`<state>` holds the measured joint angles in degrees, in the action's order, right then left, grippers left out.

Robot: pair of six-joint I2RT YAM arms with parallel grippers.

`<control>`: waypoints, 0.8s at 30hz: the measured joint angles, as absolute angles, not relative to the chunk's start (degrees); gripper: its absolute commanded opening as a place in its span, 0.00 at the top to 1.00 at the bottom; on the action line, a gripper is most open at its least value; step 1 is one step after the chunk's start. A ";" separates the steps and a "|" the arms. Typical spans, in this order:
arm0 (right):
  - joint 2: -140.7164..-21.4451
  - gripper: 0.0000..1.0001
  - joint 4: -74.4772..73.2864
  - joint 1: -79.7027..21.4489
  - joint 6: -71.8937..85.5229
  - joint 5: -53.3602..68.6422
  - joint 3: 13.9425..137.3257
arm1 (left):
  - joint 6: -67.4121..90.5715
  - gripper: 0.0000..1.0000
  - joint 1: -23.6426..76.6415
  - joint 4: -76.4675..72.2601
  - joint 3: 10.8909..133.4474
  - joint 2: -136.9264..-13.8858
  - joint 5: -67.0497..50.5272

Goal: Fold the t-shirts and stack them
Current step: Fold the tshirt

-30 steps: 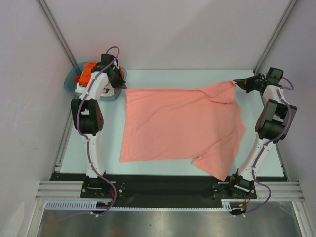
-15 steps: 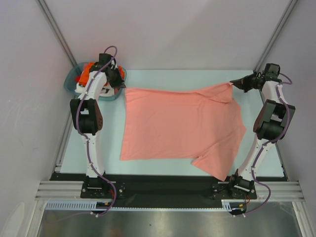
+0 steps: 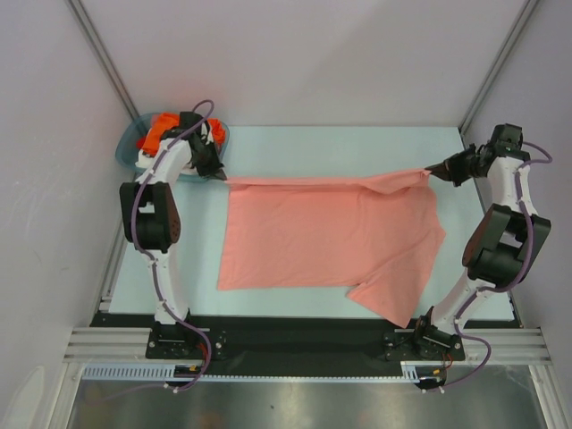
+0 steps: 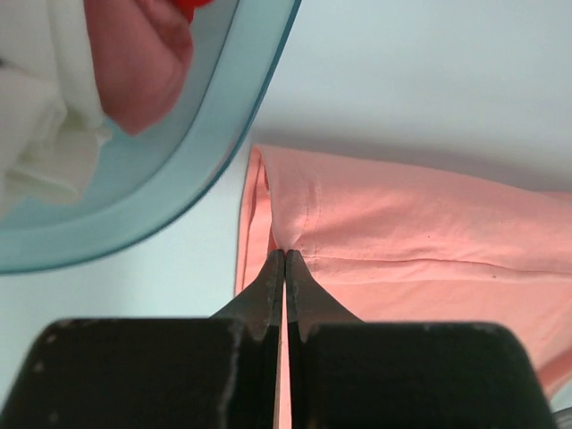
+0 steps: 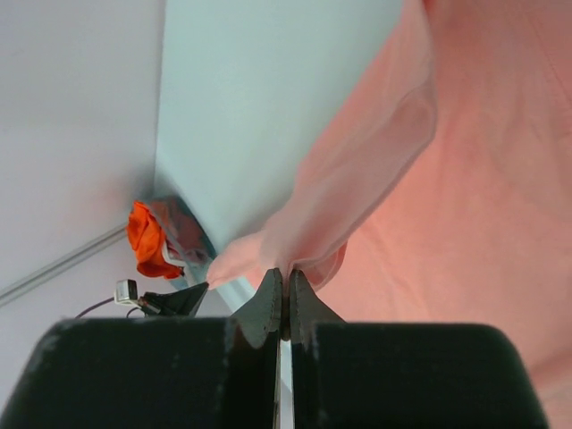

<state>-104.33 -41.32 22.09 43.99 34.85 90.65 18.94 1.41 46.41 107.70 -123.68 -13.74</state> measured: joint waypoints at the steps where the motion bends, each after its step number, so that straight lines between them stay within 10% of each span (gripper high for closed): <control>1: -104.16 1.00 -41.74 22.17 43.64 34.74 90.11 | 18.92 0.99 1.41 46.48 106.63 -122.91 -13.72; 24: -98.67 1.00 -47.55 24.73 37.23 31.64 78.24 | 17.87 1.00 1.76 47.40 88.20 -113.08 -13.50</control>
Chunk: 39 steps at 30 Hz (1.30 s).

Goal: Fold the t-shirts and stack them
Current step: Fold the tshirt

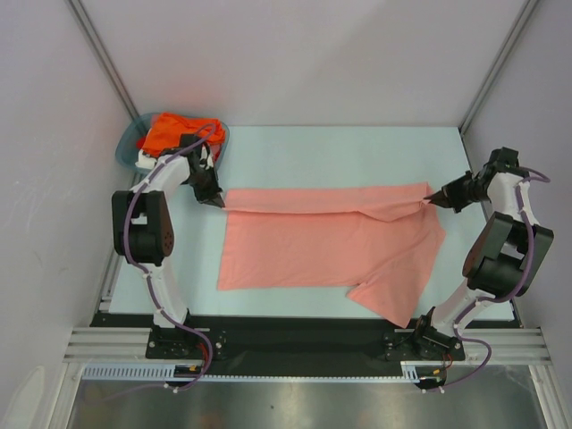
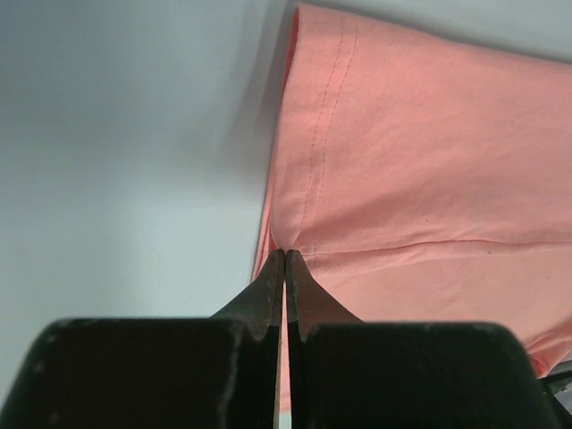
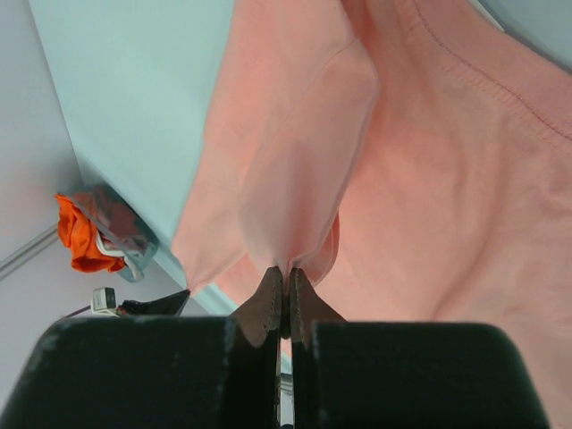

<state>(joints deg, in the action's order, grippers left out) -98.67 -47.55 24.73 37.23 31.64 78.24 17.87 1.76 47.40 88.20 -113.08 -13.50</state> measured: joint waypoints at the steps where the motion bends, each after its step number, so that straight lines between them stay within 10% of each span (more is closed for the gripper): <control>1: -98.67 1.00 -47.48 24.73 37.26 31.62 77.97 | 17.87 1.00 1.87 47.33 87.85 -113.08 -13.50; 39: -99.09 1.00 -46.41 26.11 34.85 30.37 74.28 | 17.93 1.00 4.27 45.25 82.87 -115.57 -10.59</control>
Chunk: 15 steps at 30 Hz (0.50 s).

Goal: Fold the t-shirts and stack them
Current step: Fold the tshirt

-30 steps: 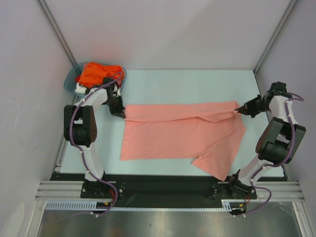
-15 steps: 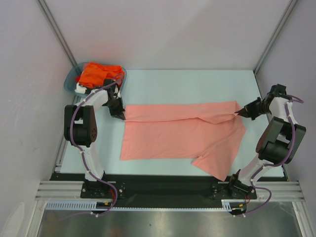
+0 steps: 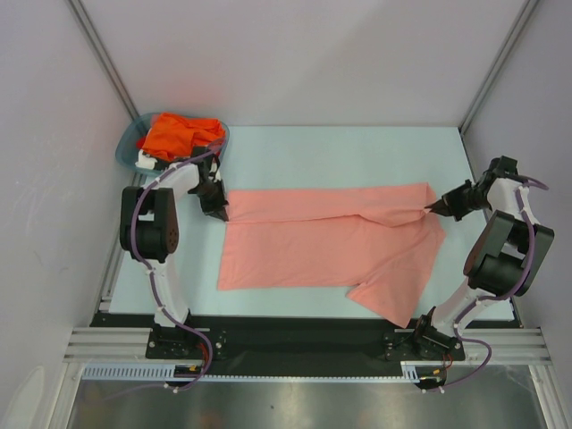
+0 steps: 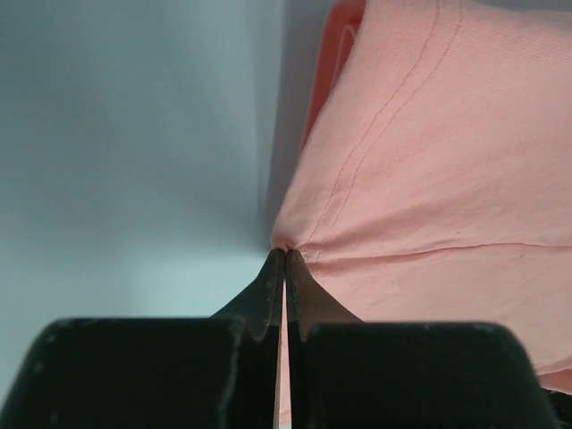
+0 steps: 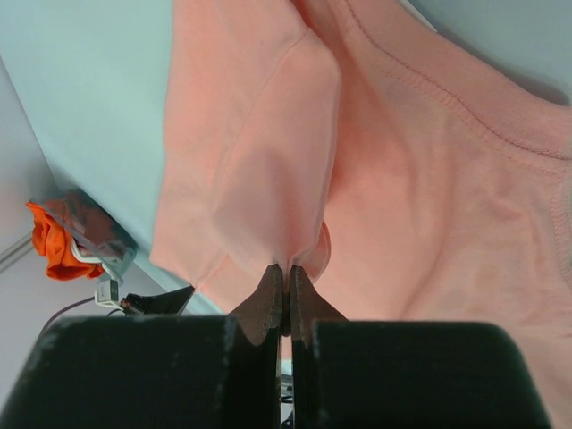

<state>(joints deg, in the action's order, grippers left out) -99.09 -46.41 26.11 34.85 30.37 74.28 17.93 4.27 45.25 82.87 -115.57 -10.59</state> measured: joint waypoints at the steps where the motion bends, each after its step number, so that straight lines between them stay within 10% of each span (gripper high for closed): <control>1: -99.15 1.00 -46.37 26.13 34.83 30.37 74.15 | 17.91 1.00 4.34 45.25 82.87 -115.79 -10.52; 15: -99.88 1.00 -45.74 26.22 33.85 30.17 72.95 | 17.93 1.00 4.40 45.25 82.87 -116.14 -10.02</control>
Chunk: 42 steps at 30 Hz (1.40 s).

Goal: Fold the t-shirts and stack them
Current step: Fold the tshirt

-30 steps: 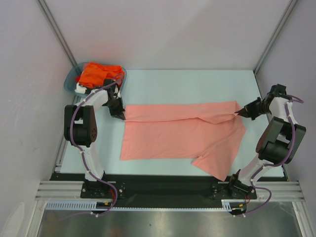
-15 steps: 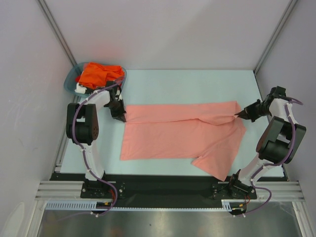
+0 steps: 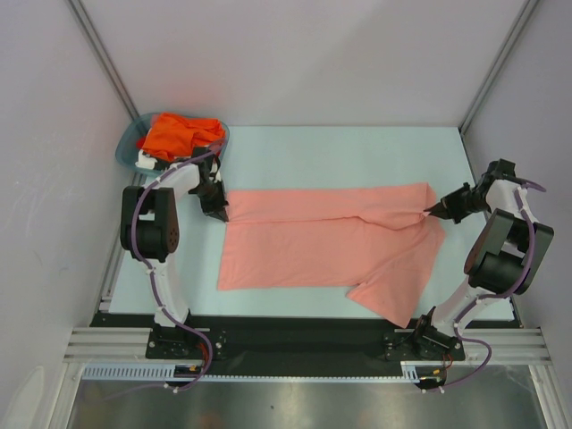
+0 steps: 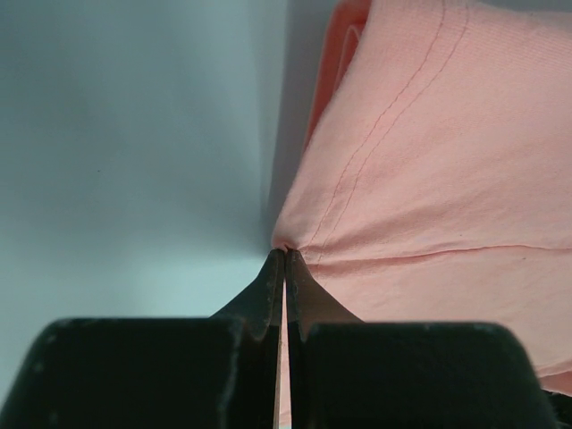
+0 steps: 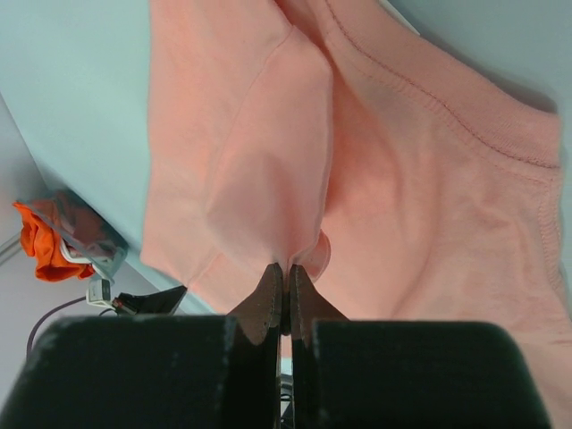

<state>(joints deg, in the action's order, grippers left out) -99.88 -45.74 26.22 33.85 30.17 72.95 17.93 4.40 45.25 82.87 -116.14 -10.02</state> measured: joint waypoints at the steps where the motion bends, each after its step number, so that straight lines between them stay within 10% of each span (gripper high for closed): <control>1: -99.94 1.00 -45.60 26.24 33.85 30.17 72.95 | 17.93 1.00 4.40 45.25 82.87 -116.14 -10.02; 9: -101.97 0.98 -44.58 26.24 32.99 27.51 72.86 | 17.93 0.99 4.40 45.25 82.87 -116.16 -10.04; 19: -104.29 0.44 -44.31 24.45 27.94 17.93 77.32 | 17.91 0.55 5.21 47.07 82.87 -115.26 -9.21; 32: -124.73 0.39 -35.92 20.01 26.11 17.72 103.04 | 18.20 0.74 7.44 47.66 92.99 -113.08 -15.22; 42: -129.25 0.53 -37.26 17.32 26.48 17.21 105.67 | 18.48 0.75 8.99 45.58 95.31 -121.16 -18.28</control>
